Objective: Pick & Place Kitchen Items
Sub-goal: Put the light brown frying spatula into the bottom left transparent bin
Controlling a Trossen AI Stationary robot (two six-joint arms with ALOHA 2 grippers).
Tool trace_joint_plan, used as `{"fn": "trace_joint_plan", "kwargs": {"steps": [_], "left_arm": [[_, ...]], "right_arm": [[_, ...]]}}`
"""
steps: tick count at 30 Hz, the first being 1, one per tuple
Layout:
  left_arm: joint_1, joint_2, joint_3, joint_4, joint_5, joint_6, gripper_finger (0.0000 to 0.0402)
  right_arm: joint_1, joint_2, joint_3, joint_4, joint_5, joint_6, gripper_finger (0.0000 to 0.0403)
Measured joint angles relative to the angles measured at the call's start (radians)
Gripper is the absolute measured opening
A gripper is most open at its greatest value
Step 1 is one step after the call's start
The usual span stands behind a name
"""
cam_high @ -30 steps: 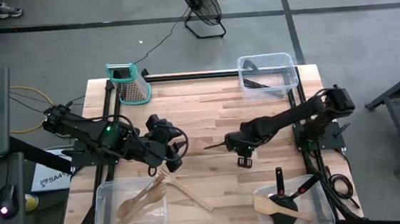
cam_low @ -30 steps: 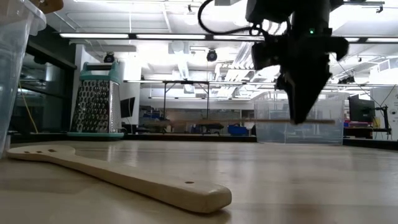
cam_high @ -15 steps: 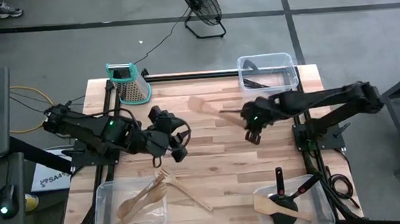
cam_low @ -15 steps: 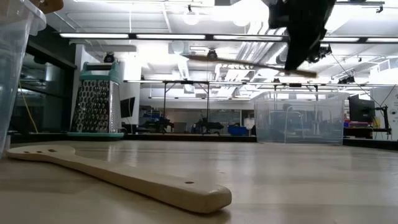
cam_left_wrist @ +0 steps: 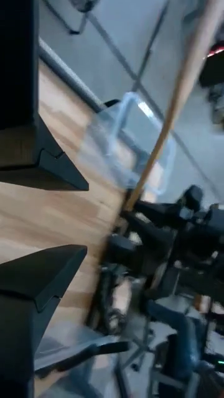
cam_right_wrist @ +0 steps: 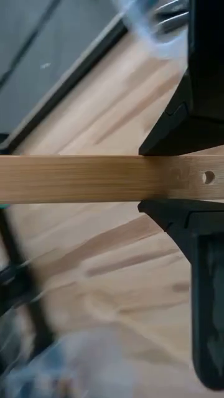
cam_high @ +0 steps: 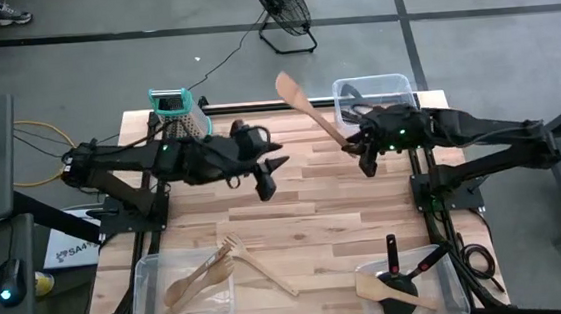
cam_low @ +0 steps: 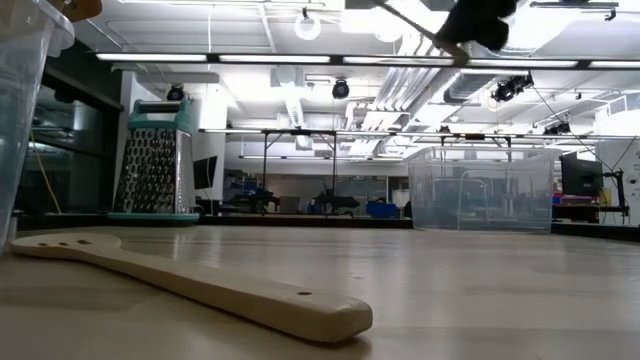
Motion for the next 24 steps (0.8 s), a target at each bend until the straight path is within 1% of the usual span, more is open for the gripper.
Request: {"fn": "trace_joint_plan", "kwargs": {"steps": [7, 11, 15, 21, 24], "left_arm": [[0.065, 0.011, 0.001, 0.171, 0.029, 0.137, 0.0149], [0.090, 0.016, 0.000, 0.242, 0.083, 0.177, 0.0149], [0.107, 0.015, 0.000, 0.301, 0.142, 0.187, 0.0149], [0.118, 0.015, 0.000, 0.384, 0.245, 0.195, 0.0149], [0.116, 0.015, 0.000, 0.427, 0.259, 0.214, 0.0151]], "right_arm": [[-0.005, -0.035, 0.000, 0.178, -0.062, -0.097, 0.0086], [-0.004, -0.035, 0.000, 0.295, -0.152, -0.155, 0.0086], [-0.004, -0.033, 0.000, 0.395, -0.238, -0.200, 0.0086], [-0.025, -0.032, 0.000, 0.465, -0.341, -0.221, 0.0086], [-0.037, -0.028, 0.000, 0.497, -0.380, -0.222, 0.0086]]}}
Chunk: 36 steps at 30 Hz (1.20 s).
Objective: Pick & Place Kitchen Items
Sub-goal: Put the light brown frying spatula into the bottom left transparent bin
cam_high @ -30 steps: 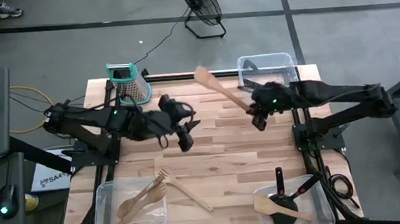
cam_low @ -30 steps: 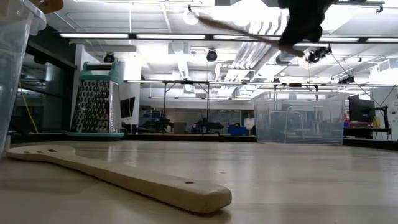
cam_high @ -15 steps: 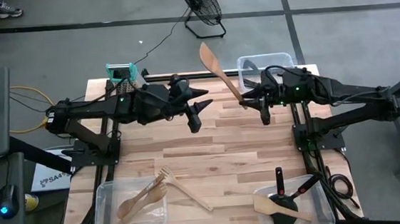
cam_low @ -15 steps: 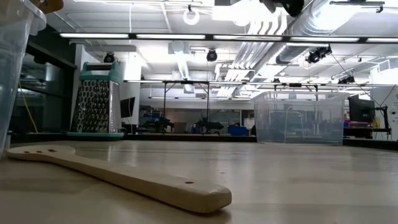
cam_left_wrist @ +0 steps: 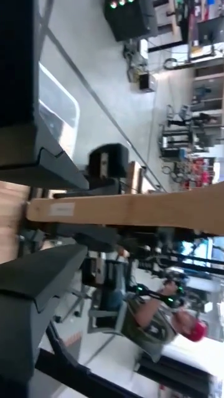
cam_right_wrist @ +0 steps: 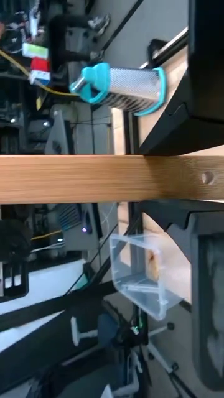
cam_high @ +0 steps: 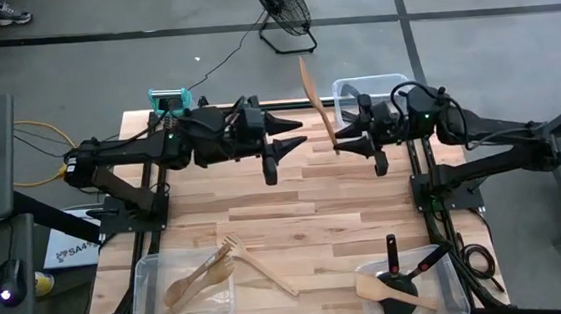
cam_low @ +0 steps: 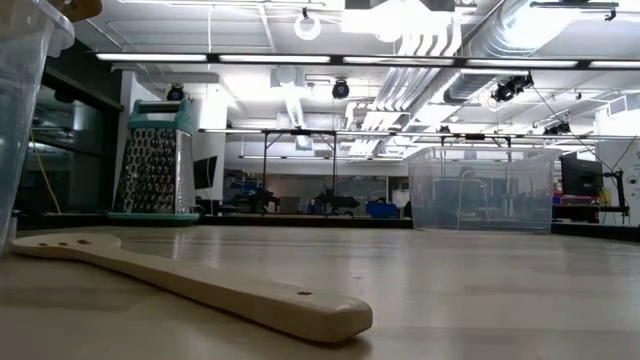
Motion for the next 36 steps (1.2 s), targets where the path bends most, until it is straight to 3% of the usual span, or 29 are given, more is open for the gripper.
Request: {"fn": "trace_joint_plan", "kwargs": {"steps": [13, 21, 30, 36], "left_arm": [[0.022, 0.072, -0.001, 0.176, 0.033, 0.000, 0.0260], [0.030, 0.109, 0.002, 0.315, 0.072, 0.008, 0.0258], [0.030, 0.111, 0.001, 0.351, 0.072, 0.017, 0.0256], [0.030, 0.111, 0.001, 0.350, 0.072, 0.017, 0.0204]], "right_arm": [[-0.002, 0.024, 0.000, 0.074, -0.050, -0.004, 0.0086], [-0.002, 0.055, 0.000, 0.081, -0.075, -0.010, 0.0086], [-0.002, 0.074, 0.000, 0.073, -0.094, -0.011, 0.0086], [-0.002, 0.074, 0.000, 0.065, -0.094, -0.015, 0.0086]]}}
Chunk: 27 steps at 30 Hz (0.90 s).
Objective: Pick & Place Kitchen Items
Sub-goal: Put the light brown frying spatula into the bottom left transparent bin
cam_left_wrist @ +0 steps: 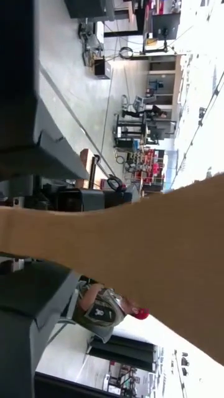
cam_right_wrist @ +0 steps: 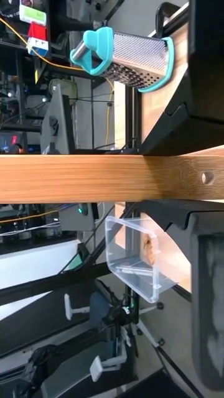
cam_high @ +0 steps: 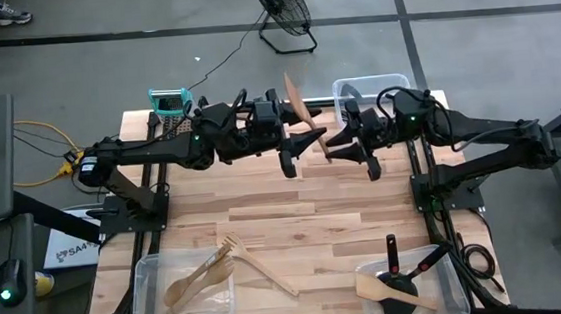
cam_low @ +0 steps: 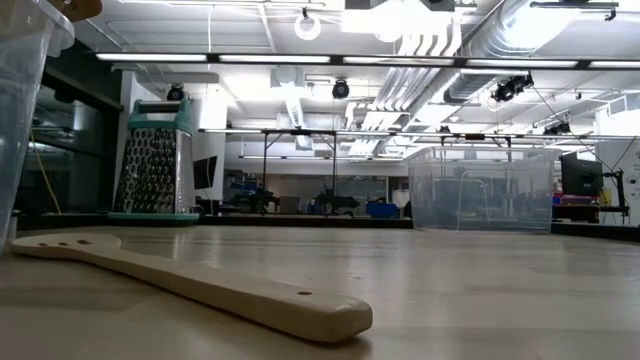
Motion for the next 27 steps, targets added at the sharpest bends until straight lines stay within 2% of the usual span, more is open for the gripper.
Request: {"fn": "trace_joint_plan", "kwargs": {"steps": [7, 22, 27], "left_arm": [[0.000, 0.000, 0.000, -0.016, 0.000, 0.008, 0.0084], [0.000, 0.000, 0.000, -0.035, 0.013, 0.024, 0.0083], [0.000, 0.000, 0.000, -0.036, 0.016, 0.027, 0.0083]], "right_arm": [[0.000, 0.000, 0.000, -0.018, 0.002, -0.007, 0.0085], [0.000, 0.000, 0.000, -0.040, 0.001, -0.011, 0.0089], [0.000, -0.001, 0.000, -0.046, 0.001, 0.016, 0.0197]]}}
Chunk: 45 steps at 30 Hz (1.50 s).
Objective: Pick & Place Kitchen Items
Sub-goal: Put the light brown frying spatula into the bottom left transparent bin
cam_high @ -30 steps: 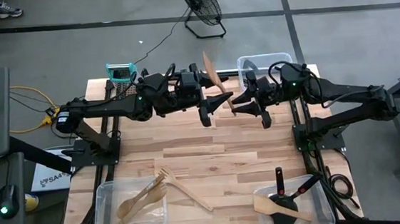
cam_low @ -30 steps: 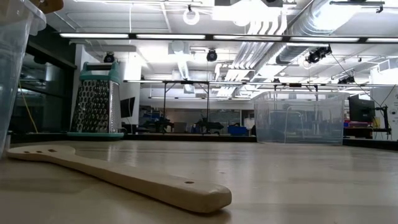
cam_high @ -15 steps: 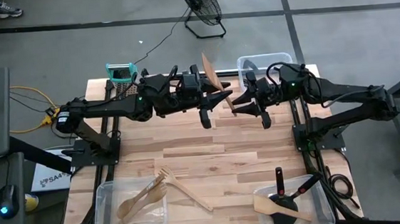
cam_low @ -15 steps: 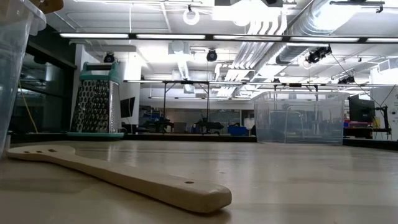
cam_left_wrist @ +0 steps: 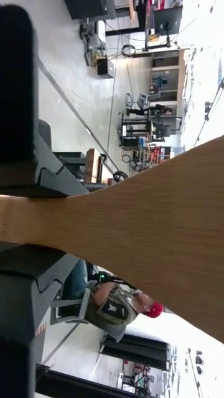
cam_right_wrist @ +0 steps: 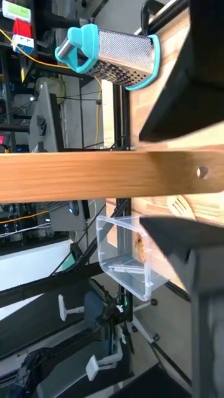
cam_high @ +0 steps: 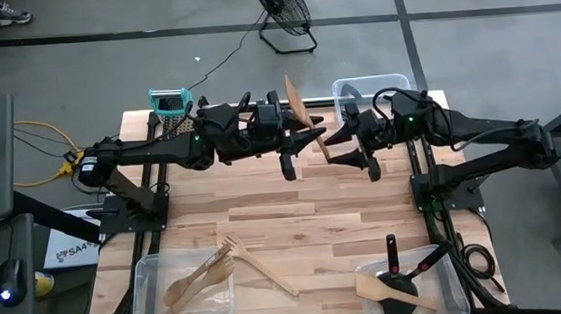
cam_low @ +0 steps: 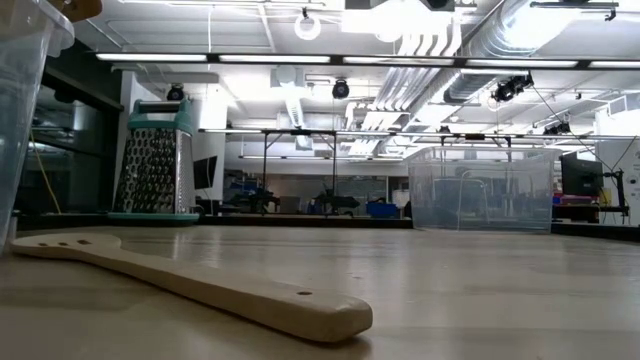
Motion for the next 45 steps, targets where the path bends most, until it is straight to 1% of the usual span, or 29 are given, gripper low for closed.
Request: {"fn": "trace_joint_plan", "kwargs": {"steps": [2, 4, 6, 8, 12, 14, 19, 27, 30, 34, 38, 45], "left_arm": [[0.000, 0.000, 0.000, -0.001, 0.000, 0.000, 0.0083], [0.000, 0.000, 0.000, 0.000, -0.007, 0.000, 0.0083], [0.000, 0.000, 0.000, -0.002, -0.019, 0.000, 0.0083], [0.000, 0.000, 0.000, -0.013, -0.037, 0.000, 0.0083], [0.000, -0.018, 0.000, -0.099, -0.105, -0.037, 0.0083], [0.000, -0.035, 0.000, -0.163, -0.123, -0.065, 0.0083], [0.000, -0.072, 0.000, -0.266, -0.126, -0.122, 0.0083], [-0.030, -0.139, 0.000, -0.513, -0.130, -0.248, 0.0083], [-0.059, -0.158, 0.000, -0.610, -0.133, -0.310, 0.0083], [-0.115, -0.178, 0.000, -0.745, -0.145, -0.399, 0.0083], [-0.185, -0.190, -0.001, -0.894, -0.150, -0.530, 0.0083], [-0.313, -0.191, 0.000, -1.049, -0.153, -0.723, 0.0083]], "right_arm": [[0.000, -0.001, 0.000, -0.004, -0.001, 0.011, 0.0234], [0.000, -0.007, 0.000, -0.018, 0.000, 0.026, 0.0259], [0.000, -0.012, 0.000, -0.027, 0.000, 0.030, 0.0275], [0.000, -0.023, 0.000, -0.061, 0.003, 0.030, 0.0282], [0.000, -0.048, 0.000, -0.117, 0.005, 0.030, 0.0282], [0.000, -0.061, 0.000, -0.143, 0.025, 0.030, 0.0280], [0.000, -0.095, 0.000, -0.232, 0.094, 0.023, 0.0278], [0.000, -0.130, 0.000, -0.331, 0.229, 0.023, 0.0278], [0.000, -0.130, 0.000, -0.349, 0.260, 0.023, 0.0278], [0.000, -0.124, 0.000, -0.349, 0.264, 0.028, 0.0278], [0.000, -0.119, 0.000, -0.351, 0.266, 0.030, 0.0278], [0.000, -0.117, 0.000, -0.350, 0.267, 0.030, 0.0278]]}}
